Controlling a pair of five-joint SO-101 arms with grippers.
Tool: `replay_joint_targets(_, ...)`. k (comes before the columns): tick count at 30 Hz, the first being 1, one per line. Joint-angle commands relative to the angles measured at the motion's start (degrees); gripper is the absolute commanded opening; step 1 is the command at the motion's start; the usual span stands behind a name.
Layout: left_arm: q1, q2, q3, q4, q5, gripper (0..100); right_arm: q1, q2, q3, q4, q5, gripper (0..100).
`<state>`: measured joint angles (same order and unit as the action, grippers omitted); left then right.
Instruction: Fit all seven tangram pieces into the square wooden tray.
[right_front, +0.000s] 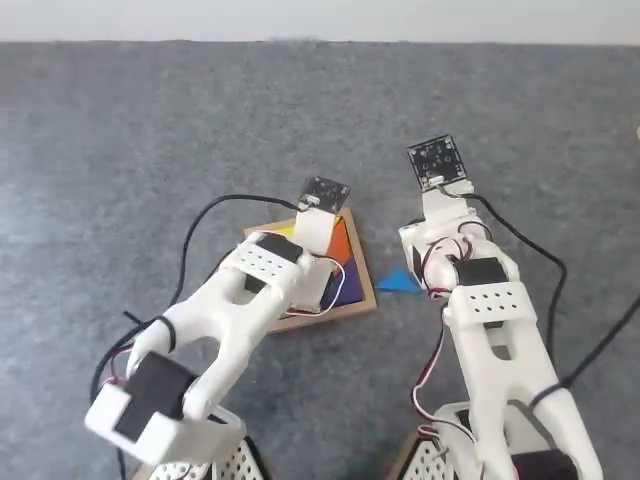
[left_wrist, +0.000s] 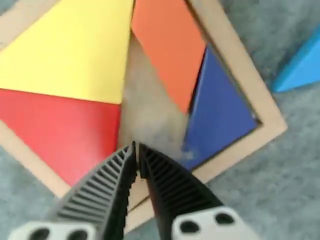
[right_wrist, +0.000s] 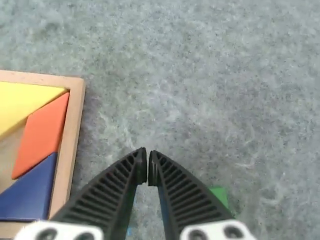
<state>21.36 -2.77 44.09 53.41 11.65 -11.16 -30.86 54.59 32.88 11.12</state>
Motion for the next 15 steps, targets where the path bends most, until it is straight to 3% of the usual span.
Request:
replay_joint_targets(1, 0.18, -1.23, -2.24, 1.49, -1.49, 1, 1.89, -0.40, -0.70, -1.63, -0.44, 1.3)
replay_joint_targets(8, -2.37, -20.22, 5.58, 0.53, -2.81, 1, 3.38, -0.40, -0.97, -1.71, -0.79, 1.3)
replay_joint_targets(12, -8.88, -39.47, 13.67, -2.55, -0.35, 1, 3.56, -0.40, -1.05, -1.63, -0.79, 1.3)
replay_joint_targets(15, -17.85, -53.01, 19.21, -2.55, 3.08, 1, 3.47, -0.40, -1.05, -1.27, -0.88, 1.4)
